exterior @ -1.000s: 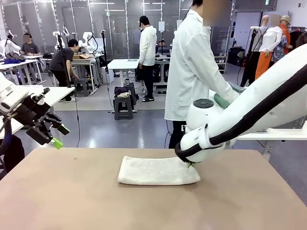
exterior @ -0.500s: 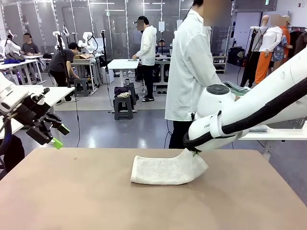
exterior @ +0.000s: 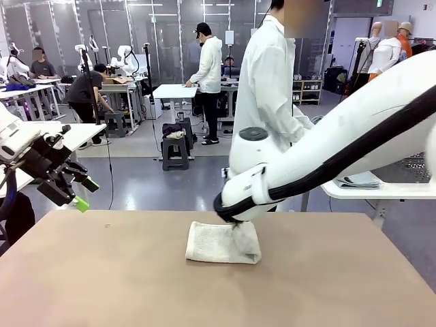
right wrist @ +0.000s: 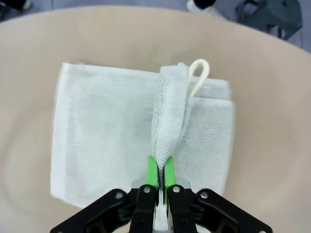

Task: Fold the towels and place them in the basket.
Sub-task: When a person lays out a Towel with hook on the table, fold it in half twice.

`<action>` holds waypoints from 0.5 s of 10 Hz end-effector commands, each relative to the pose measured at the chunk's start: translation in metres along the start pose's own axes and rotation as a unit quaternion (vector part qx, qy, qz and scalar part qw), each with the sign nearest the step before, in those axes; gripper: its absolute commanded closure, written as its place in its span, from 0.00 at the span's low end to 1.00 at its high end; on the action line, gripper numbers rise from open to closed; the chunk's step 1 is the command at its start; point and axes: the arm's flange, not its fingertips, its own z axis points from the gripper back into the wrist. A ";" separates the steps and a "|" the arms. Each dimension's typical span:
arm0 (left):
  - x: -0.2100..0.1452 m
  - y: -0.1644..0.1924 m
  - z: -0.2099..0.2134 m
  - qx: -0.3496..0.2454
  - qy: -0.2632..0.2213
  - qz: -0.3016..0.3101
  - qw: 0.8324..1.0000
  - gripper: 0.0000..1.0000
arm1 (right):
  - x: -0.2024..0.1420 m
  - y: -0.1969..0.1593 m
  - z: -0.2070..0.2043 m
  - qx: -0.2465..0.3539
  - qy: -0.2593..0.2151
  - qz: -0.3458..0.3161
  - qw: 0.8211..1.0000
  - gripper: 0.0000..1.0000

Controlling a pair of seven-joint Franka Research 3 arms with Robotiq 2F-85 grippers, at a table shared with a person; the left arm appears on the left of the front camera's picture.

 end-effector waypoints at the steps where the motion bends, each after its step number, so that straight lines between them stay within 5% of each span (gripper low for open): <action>1: -0.001 0.000 0.001 0.000 -0.001 0.000 1.000 0.00 | 0.017 0.038 -0.016 0.002 -0.005 -0.022 1.000 1.00; 5: -0.001 0.000 0.001 0.000 -0.001 0.000 1.000 0.00 | 0.014 0.072 -0.022 0.028 -0.004 -0.030 0.999 1.00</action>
